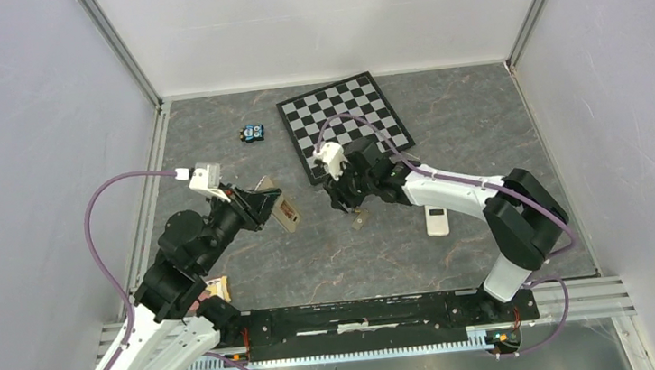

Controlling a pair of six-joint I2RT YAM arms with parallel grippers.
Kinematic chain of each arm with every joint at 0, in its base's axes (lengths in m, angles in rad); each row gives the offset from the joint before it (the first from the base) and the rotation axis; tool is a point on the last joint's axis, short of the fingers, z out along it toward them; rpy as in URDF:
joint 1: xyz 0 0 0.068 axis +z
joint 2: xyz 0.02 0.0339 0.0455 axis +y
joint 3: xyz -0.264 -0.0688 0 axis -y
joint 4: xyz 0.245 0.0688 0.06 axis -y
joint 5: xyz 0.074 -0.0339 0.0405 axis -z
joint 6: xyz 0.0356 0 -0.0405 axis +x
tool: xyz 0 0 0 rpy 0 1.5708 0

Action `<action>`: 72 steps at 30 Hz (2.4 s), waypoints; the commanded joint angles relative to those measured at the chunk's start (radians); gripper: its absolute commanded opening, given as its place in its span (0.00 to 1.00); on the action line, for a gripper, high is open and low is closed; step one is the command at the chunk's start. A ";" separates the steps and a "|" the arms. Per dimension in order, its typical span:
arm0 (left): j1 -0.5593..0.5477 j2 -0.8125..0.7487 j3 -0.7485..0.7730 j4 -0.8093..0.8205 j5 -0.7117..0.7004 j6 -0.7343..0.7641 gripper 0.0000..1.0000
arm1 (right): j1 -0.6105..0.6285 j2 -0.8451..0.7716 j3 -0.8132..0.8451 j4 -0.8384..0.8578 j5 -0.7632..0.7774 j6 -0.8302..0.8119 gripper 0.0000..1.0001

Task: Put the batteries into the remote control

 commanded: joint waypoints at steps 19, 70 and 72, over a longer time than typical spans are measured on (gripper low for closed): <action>0.001 -0.032 0.008 -0.051 -0.037 -0.008 0.02 | 0.001 0.235 0.091 0.008 0.503 1.113 0.13; 0.001 -0.020 -0.032 -0.022 -0.029 0.006 0.02 | -0.005 0.245 0.208 -0.386 0.765 1.318 0.43; 0.001 -0.021 -0.030 -0.026 -0.032 0.008 0.02 | -0.006 0.258 0.217 -0.393 0.755 1.314 0.40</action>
